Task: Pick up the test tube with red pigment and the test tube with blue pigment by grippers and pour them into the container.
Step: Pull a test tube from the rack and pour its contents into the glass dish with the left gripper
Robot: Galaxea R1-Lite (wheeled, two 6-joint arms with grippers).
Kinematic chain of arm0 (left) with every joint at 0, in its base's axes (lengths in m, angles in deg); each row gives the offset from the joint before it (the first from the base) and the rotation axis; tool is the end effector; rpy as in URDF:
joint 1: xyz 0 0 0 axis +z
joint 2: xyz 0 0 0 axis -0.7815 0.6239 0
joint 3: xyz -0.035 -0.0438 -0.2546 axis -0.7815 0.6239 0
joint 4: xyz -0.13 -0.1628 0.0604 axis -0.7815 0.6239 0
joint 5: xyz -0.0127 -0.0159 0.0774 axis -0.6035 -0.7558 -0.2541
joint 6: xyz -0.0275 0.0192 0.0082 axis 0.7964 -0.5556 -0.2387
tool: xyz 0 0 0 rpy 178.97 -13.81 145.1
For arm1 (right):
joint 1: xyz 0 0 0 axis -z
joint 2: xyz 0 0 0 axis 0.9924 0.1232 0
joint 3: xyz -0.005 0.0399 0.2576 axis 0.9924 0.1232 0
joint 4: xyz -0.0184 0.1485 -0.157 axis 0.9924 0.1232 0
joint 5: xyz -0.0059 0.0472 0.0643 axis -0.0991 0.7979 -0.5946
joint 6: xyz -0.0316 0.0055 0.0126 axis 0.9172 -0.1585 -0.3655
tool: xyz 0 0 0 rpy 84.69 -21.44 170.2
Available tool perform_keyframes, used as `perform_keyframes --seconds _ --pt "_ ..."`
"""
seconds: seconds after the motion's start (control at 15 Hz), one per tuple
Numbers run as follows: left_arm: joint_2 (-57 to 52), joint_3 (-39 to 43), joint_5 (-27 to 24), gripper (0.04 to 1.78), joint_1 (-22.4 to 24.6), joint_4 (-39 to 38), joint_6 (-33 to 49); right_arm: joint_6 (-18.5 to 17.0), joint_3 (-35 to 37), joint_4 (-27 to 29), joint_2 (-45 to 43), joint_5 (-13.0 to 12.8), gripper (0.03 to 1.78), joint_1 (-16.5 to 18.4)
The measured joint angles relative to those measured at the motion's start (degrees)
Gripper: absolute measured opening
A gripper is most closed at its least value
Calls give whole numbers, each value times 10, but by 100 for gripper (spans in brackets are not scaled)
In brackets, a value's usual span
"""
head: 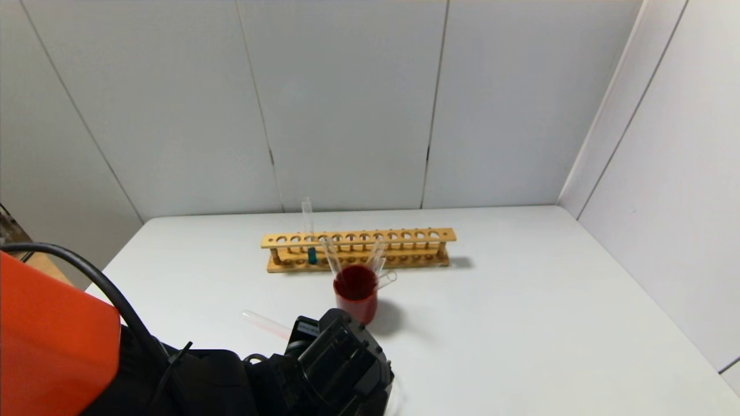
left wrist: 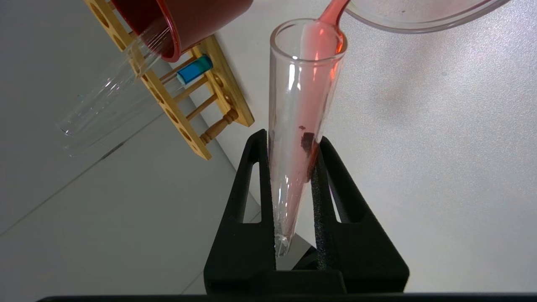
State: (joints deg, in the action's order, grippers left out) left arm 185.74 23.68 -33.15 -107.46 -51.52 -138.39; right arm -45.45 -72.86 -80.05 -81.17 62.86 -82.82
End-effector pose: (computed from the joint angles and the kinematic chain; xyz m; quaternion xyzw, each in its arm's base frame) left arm 0.1848 -0.2327 0.0084 0.7510 0.1949 -0.2413 0.5829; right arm 0.0570 -0.0002 0.0766 0.0038 -0.0049 -0.0018 1.0000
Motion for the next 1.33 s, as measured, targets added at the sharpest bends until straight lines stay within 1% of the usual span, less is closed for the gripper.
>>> perform_keyframes --seconds 0.27,0.73,1.33 --pt "4 -10 5 31 2 0 -27 0 0 0 0 0 174 0" --pt "16 -28 39 31 0 3 -63 0 0 0 0 0 174 0" --pt "28 -36 43 31 -1 4 -98 0 0 0 0 0 174 0"
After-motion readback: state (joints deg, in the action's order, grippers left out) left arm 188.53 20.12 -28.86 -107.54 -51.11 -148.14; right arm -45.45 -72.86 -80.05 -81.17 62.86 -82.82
